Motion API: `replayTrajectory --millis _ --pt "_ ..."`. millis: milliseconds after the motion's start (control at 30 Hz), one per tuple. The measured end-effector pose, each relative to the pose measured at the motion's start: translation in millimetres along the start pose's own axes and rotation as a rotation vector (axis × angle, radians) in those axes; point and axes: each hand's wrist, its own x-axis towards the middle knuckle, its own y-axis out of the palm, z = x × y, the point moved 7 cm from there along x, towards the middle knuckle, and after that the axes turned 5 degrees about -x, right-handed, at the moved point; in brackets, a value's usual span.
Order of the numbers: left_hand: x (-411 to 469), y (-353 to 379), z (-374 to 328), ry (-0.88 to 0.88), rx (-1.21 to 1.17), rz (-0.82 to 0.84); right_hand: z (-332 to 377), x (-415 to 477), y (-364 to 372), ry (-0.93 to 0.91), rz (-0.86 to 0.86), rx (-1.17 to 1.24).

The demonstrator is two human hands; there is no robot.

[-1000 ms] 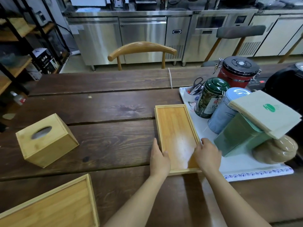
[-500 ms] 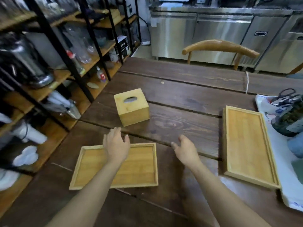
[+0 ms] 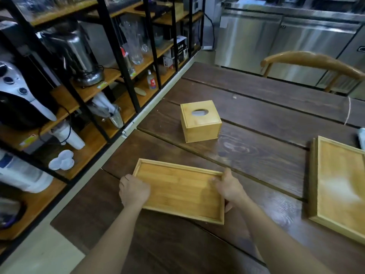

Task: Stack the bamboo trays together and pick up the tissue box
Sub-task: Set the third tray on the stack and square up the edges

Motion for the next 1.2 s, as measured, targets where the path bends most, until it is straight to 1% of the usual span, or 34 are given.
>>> replayTrajectory --millis 133,200,267,367,400,467,533,600,667,700,733,800,833,900,933,967,1000,1033,1100,1200 --pt "-1.6 -10.3 -10.0 0.095 -0.060 -0.050 -7.6 -4.7 -7.0 -0.023 -0.103 -0.064" --pt "-5.0 -22.5 -24.6 0.185 -0.083 -0.109 -14.1 -8.5 -12.3 -0.004 -0.110 0.006" --pt "-12.7 -35.5 -47.6 0.323 -0.072 -0.190 -19.9 -12.6 -21.3 -0.010 -0.141 0.107" --pt "-27.6 -51.8 -87.0 0.480 -0.167 -0.240 -24.5 -19.3 -51.6 -0.184 -0.325 0.198" --pt "-32.6 -55.4 -102.1 0.522 -0.210 -0.236 -27.2 -23.2 -65.4 -0.229 -0.386 0.247" --pt "-45.5 -61.9 -137.5 0.633 -0.317 -0.202 -36.9 -30.6 -91.7 -0.279 -0.452 0.406" --pt "-61.1 -67.3 -178.6 0.795 -0.437 -0.134 -53.7 -38.8 -117.6 -0.280 -0.530 0.553" --pt "-75.7 -67.3 -220.4 0.934 -0.466 -0.028 -76.5 -48.6 -141.9 -0.242 -0.651 0.646" --pt "-86.7 -53.8 -255.3 0.983 -0.460 0.120 -105.3 -56.9 -159.6 -0.171 -0.743 0.717" --pt "-91.4 -43.0 -267.1 0.949 -0.535 0.207 -121.4 -60.0 -164.5 -0.118 -0.765 0.753" --pt "-96.6 -30.2 -274.5 0.851 -0.687 0.313 -137.5 -62.8 -168.2 -0.063 -0.780 0.789" --pt "-114.2 5.2 -278.7 0.577 -0.995 0.550 -166.1 -69.0 -174.6 0.026 -0.838 0.867" --pt "-129.7 29.5 -280.1 0.493 -1.030 0.675 -178.9 -73.2 -177.6 0.064 -0.890 0.915" --pt "-177.7 81.8 -284.0 0.497 -0.848 0.927 -201.3 -81.1 -182.2 0.130 -0.995 1.015" --pt "-205.6 105.8 -285.0 0.539 -0.721 1.014 -211.6 -84.2 -183.9 0.165 -1.030 1.034" --pt "-230.1 126.4 -286.0 0.608 -0.603 1.038 -221.8 -87.2 -186.0 0.207 -1.056 1.019" --pt "-249.9 142.1 -289.1 0.691 -0.517 0.996 -232.0 -90.2 -188.2 0.252 -1.076 0.985" --pt "-263.3 153.7 -294.0 0.765 -0.451 0.909 -241.8 -94.1 -191.1 0.294 -1.095 0.948" --pt "-277.9 168.1 -305.4 0.835 -0.353 0.754 -256.4 -103.9 -199.2 0.356 -1.120 0.831" --pt "-287.2 187.5 -320.3 0.904 -0.226 0.681 -269.6 -115.1 -210.9 0.354 -1.105 0.553"
